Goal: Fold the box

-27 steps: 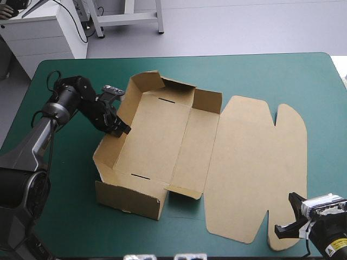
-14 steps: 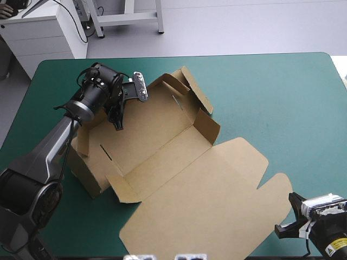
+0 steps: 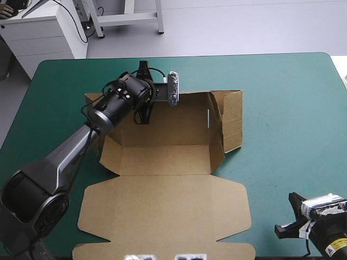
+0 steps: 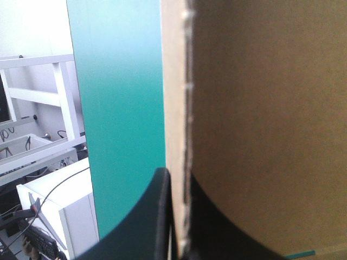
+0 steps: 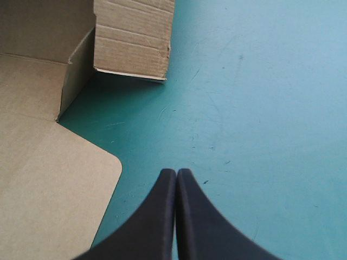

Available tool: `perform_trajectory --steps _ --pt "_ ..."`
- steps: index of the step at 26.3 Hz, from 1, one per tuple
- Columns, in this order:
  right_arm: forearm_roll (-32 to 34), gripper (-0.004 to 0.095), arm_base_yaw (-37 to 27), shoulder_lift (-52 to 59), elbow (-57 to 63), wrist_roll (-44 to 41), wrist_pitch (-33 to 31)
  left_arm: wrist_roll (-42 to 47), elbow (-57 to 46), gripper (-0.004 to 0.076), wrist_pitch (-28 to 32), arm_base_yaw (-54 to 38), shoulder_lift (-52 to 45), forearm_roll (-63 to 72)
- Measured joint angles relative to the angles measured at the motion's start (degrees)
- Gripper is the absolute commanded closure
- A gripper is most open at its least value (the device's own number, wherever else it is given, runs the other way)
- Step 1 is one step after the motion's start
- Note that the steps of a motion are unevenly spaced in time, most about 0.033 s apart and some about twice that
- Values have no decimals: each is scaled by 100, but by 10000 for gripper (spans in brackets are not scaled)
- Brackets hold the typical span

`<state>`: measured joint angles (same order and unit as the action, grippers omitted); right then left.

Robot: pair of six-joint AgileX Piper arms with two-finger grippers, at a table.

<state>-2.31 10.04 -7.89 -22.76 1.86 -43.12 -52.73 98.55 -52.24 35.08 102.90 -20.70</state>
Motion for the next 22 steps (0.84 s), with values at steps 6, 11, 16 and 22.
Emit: perform_trajectory --steps 6,11,16,22 --pt "0 928 0 0 0 0 0 1362 -496 733 93 463 0 -1440" --pt "0 928 0 0 0 0 0 2493 -1130 732 257 859 -14 -2715" --pt "0 928 0 0 0 0 0 3401 -1557 732 328 1430 -404 -3131" --pt "0 926 0 0 0 0 0 3604 -1590 732 612 1531 -630 -3466"
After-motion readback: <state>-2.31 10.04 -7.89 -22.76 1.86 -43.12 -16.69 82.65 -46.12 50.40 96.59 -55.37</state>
